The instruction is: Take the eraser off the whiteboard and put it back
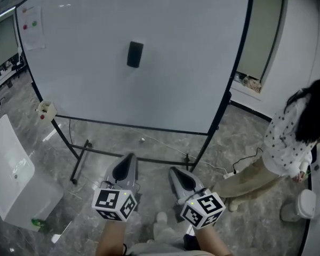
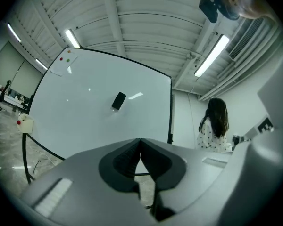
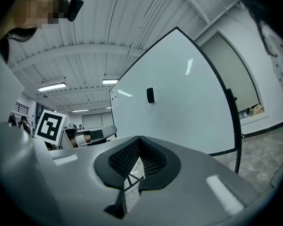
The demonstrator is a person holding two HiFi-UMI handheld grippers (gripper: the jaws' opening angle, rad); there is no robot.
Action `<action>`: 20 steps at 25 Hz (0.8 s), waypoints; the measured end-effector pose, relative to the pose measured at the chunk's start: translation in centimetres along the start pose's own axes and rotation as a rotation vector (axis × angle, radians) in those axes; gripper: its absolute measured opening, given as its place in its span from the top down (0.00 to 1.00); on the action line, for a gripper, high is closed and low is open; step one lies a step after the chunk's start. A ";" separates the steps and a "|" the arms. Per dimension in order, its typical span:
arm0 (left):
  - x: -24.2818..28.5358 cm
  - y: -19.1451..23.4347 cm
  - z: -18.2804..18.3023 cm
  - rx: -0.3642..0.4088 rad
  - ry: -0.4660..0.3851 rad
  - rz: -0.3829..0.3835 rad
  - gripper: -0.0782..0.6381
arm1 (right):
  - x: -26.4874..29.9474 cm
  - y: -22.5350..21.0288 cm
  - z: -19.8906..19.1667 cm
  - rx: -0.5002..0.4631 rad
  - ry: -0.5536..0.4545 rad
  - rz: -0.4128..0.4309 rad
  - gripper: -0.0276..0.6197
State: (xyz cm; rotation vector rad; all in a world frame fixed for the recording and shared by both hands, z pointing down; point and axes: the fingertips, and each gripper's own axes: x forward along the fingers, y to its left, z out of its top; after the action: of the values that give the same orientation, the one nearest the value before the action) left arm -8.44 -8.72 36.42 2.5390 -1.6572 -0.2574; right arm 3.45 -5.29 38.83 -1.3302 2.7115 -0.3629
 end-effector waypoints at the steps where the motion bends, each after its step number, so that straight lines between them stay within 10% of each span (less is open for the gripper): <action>1: 0.9 0.4 0.2 0.010 -0.006 0.007 0.89 | 0.8 -0.6 0.1 -0.001 0.000 0.006 0.95; 20: 20.0 6.8 11.2 0.350 -0.110 0.121 0.55 | 13.0 -9.6 5.2 -0.012 -0.020 0.125 0.95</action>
State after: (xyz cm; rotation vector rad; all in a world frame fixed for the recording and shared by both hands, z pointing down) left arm -8.80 -29.64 24.91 2.6913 -2.0501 -0.1046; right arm 3.80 -22.13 36.47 -1.1525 2.7667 -0.3206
